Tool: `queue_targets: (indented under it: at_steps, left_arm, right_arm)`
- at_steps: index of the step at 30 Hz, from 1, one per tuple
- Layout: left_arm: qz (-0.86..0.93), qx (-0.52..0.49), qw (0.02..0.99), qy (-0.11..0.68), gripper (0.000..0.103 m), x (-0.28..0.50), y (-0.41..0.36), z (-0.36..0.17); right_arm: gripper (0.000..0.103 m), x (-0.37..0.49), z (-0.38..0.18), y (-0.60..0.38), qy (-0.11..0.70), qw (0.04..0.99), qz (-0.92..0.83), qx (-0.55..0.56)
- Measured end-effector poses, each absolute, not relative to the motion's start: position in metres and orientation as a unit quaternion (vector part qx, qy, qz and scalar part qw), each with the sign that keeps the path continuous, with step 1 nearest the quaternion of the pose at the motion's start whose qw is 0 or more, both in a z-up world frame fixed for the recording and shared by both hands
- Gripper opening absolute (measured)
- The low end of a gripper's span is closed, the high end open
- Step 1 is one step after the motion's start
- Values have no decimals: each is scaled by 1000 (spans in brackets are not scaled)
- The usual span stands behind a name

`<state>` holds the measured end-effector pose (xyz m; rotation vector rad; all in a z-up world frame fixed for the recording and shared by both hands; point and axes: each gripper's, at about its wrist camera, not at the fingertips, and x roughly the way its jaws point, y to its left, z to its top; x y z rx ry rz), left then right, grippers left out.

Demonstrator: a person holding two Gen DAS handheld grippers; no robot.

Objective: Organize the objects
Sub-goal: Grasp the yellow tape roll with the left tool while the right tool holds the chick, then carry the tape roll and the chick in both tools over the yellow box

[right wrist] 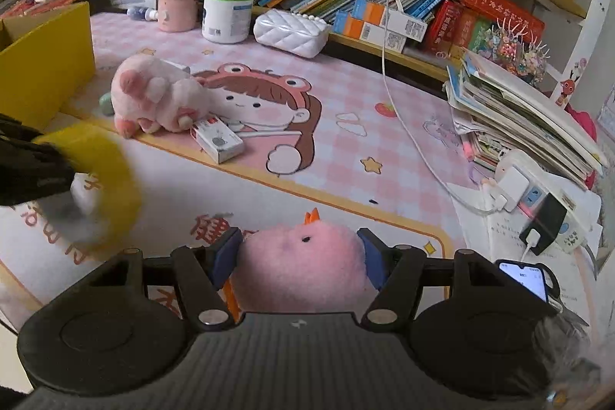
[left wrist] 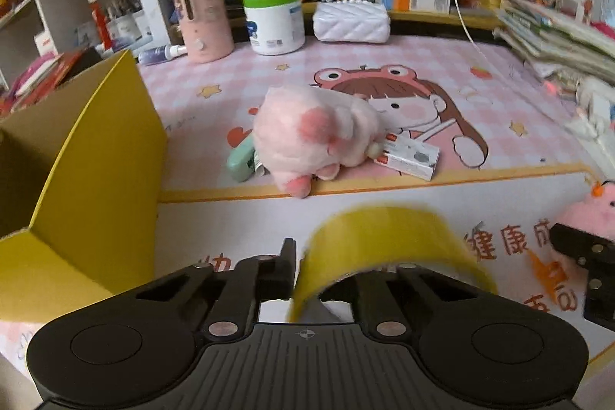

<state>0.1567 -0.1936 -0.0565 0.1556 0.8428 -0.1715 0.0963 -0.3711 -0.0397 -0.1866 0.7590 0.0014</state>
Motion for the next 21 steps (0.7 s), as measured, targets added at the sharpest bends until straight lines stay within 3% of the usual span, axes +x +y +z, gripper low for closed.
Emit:
queue_targets:
  at_steps: [21]
  left_arm:
    - [-100,22,925,365,6,113,-136,-18]
  right_arm:
    - [62,104,-20,-314,340,936,71,-52]
